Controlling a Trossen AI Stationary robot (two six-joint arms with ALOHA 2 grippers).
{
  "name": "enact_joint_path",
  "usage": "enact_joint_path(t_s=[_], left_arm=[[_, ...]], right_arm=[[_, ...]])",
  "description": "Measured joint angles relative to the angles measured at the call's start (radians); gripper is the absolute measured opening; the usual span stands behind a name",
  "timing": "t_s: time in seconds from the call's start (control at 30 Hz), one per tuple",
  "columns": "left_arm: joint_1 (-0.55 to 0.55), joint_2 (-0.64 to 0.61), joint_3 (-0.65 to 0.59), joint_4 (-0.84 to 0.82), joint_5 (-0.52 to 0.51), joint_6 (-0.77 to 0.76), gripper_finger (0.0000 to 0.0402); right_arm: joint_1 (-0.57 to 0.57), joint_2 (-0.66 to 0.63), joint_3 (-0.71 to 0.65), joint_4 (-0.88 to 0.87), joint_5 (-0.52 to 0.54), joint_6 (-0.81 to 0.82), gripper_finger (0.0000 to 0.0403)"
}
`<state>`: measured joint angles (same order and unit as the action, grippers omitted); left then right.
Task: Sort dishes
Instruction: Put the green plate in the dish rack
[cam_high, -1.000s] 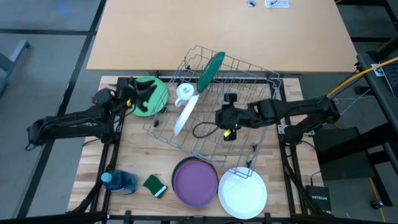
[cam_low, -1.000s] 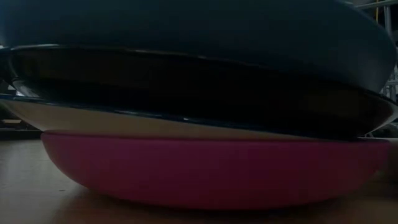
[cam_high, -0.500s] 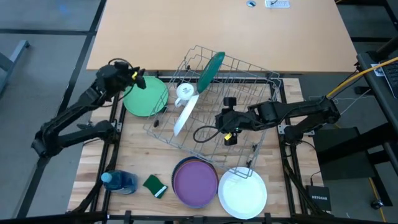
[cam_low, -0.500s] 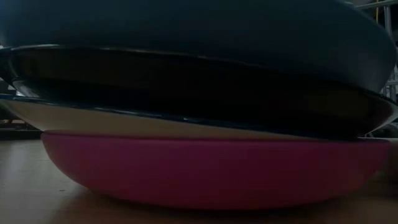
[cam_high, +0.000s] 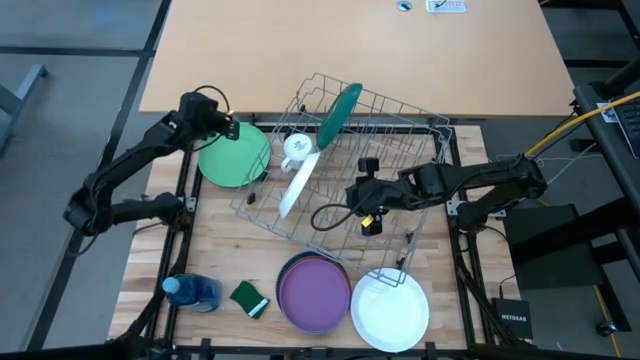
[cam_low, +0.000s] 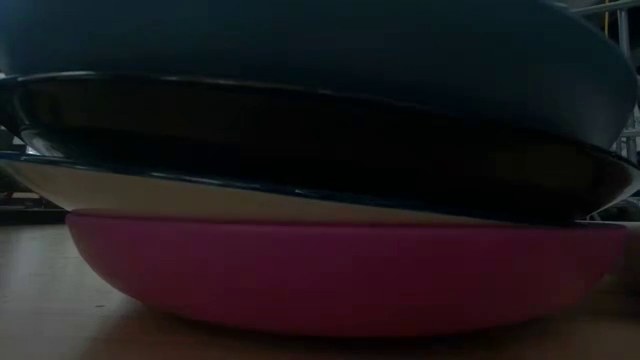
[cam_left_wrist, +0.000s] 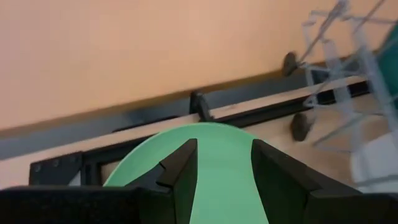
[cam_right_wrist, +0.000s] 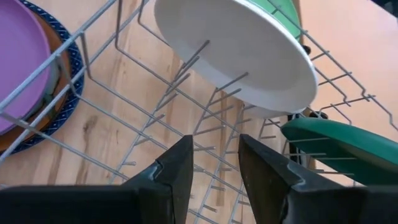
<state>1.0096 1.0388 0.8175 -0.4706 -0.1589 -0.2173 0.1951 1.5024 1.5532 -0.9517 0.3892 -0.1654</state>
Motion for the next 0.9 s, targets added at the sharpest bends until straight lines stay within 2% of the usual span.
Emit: enact_joint_path(t_s=[0.07, 0.27, 0.37, 0.53, 0.9], left_arm=[[0.011, 0.035, 0.009, -0.005, 0.006, -0.003, 0.0141], [0.033, 0.134, 0.064, -0.068, 0.112, -0.011, 0.0141], [0.033, 0.174, 0.094, -0.113, 0.122, -0.006, 0.0141], [0.025, 0.22, 0.102, -0.185, 0.138, 0.053, 0.0141], [-0.058, 0.246, 0.102, -0.497, 0.176, 0.284, 0.0141]], right_arm=[[0.0, 0.0, 0.0, 0.0, -0.009, 0.0, 0.0131], [0.0, 0.0, 0.0, -0.002, -0.009, -0.027, 0.0131], [0.0, 0.0, 0.0, -0.002, -0.009, -0.055, 0.0131], [0.0, 0.0, 0.0, -0.002, -0.009, -0.075, 0.0131], [0.0, 0.0, 0.0, -0.01, -0.009, -0.075, 0.0131]])
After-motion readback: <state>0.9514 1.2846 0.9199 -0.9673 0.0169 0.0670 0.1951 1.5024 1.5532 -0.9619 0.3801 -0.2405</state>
